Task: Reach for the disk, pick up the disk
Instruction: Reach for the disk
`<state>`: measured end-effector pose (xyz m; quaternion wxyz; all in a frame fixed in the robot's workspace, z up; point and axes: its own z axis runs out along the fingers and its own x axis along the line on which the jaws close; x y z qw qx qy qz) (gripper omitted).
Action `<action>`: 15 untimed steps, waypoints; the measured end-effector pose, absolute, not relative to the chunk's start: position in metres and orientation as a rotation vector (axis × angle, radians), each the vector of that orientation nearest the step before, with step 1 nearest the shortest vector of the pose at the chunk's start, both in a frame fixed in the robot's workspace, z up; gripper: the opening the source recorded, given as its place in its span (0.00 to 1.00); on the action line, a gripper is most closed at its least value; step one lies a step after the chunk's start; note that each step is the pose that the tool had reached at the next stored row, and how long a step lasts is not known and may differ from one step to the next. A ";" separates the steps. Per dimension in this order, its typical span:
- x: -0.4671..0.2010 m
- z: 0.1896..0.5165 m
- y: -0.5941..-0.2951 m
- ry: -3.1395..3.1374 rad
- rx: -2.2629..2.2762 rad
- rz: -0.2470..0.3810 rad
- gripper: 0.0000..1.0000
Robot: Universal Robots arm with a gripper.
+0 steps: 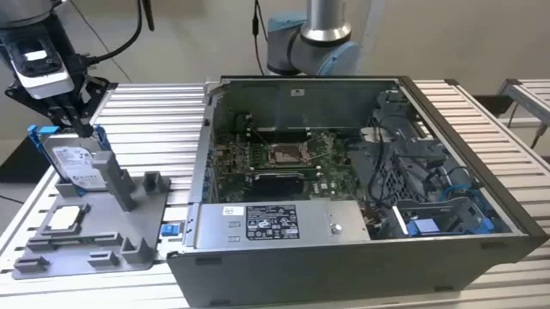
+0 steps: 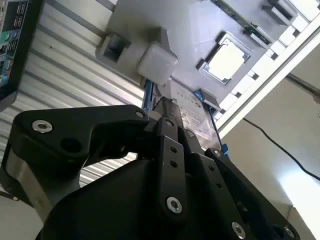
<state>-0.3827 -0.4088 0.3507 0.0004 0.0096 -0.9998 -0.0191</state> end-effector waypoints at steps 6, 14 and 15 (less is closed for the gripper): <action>-0.383 0.351 -0.409 -3.140 0.030 -0.060 0.00; -0.383 0.351 -0.408 -3.140 0.030 -0.060 0.00; -0.383 0.351 -0.406 -3.140 0.030 -0.060 0.00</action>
